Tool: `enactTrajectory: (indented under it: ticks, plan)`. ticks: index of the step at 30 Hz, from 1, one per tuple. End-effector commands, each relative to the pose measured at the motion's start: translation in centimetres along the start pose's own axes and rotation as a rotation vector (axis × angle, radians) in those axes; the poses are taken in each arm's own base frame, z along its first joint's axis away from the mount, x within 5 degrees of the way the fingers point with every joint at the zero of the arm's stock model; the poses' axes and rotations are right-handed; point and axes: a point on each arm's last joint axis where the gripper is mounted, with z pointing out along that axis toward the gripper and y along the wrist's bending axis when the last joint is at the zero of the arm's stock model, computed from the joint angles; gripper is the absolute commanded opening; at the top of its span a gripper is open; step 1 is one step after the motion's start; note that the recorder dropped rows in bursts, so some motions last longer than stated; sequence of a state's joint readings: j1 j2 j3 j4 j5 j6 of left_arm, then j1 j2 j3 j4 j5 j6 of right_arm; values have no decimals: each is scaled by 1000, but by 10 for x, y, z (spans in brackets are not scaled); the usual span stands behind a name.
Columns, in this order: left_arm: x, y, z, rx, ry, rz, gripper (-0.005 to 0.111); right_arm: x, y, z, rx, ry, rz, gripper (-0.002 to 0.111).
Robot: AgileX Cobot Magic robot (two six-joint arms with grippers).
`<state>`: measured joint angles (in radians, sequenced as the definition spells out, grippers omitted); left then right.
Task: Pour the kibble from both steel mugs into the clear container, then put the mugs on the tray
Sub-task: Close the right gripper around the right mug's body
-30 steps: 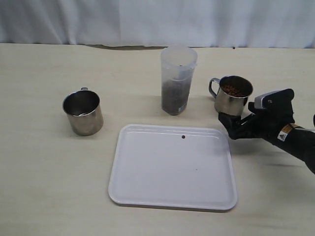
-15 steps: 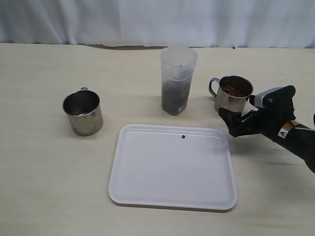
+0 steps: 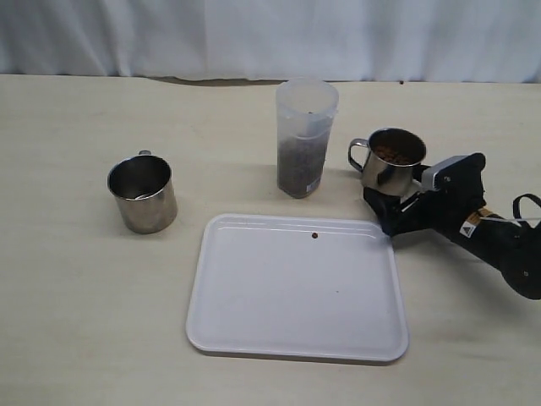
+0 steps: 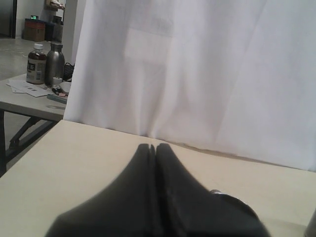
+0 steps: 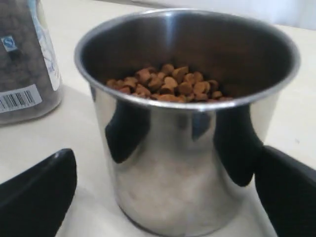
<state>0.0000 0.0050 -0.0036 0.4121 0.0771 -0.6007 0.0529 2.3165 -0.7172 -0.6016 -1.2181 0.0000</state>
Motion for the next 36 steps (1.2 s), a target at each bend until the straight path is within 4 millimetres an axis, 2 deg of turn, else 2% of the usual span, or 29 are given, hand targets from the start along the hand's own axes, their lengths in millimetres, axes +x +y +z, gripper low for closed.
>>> enactTrajectory:
  ticks: [1,6,11,21,29,36]
  plan:
    - [1,0,0,4,-2,-4,0,-5,-5,6,-8,-28,-22,78]
    - [1,0,0,4,-2,-4,0,-16,-16,17,7,-81,-9,78]
    - [1,0,0,4,-2,-4,0,-11,-23,19,83,-76,29,78]
    - [1,0,0,4,-2,-4,0,-13,-24,21,88,-81,-47,78]
    - [0,-1,0,12,-13,-6,0,-20,-29,27,82,-115,7,78]
    - [0,-1,0,12,-13,-6,0,-10,-28,28,86,-91,25,73]
